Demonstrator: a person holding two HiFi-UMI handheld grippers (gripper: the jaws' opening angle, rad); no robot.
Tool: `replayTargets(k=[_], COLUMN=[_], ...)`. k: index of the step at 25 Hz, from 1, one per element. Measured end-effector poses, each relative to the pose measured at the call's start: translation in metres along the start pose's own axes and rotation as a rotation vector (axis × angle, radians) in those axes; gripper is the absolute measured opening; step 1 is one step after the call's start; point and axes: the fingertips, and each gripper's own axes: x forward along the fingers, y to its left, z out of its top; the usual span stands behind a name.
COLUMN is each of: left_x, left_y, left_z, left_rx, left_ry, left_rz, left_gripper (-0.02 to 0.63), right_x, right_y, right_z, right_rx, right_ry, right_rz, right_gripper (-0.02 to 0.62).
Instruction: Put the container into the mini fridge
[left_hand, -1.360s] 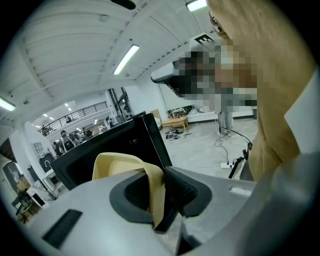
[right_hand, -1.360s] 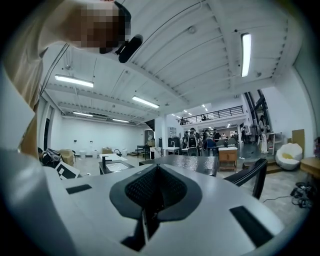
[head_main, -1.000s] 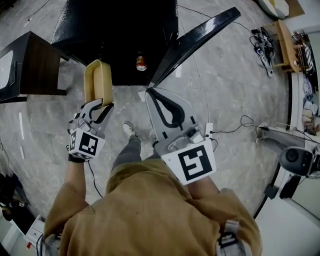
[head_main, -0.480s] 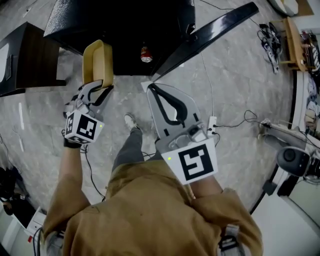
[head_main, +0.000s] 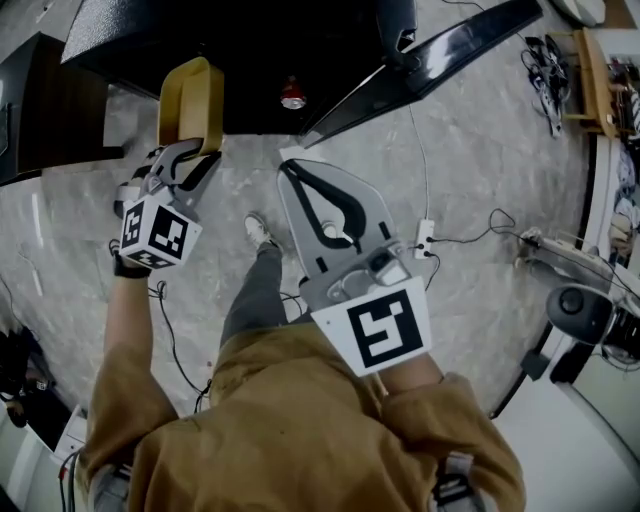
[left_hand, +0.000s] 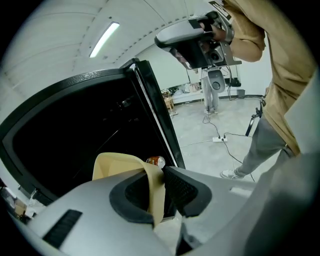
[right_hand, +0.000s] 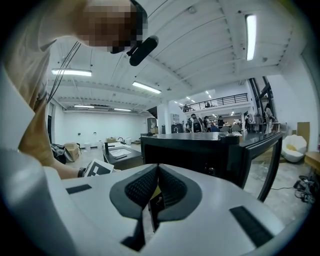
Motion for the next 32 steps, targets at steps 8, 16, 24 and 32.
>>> replayTargets(k=[8, 16, 24, 32], left_x=[0.038, 0.067, 0.087, 0.105], left_y=[-0.006, 0.007, 0.018, 0.023], left_z=[-0.023, -0.043, -0.048, -0.057], left_rx=[0.043, 0.073, 0.097, 0.124], left_ry=[0.036, 0.05, 0.06, 0.085], left_rz=[-0.065, -0.08, -0.08, -0.087], left_gripper=[0.071, 0.071, 0.071, 0.071], right_x=[0.016, 0.039, 0.047, 0.048], right_y=[-0.001, -0.006, -0.011, -0.018], right_z=[-0.033, -0.056, -0.069, -0.079], right_rx=[0.036, 0.052, 0.077, 0.086], right_ry=[0.034, 0.05, 0.06, 0.075], right_rz=[0.007, 0.008, 0.001, -0.01], right_gripper=[0.002, 0.002, 0.002, 0.002])
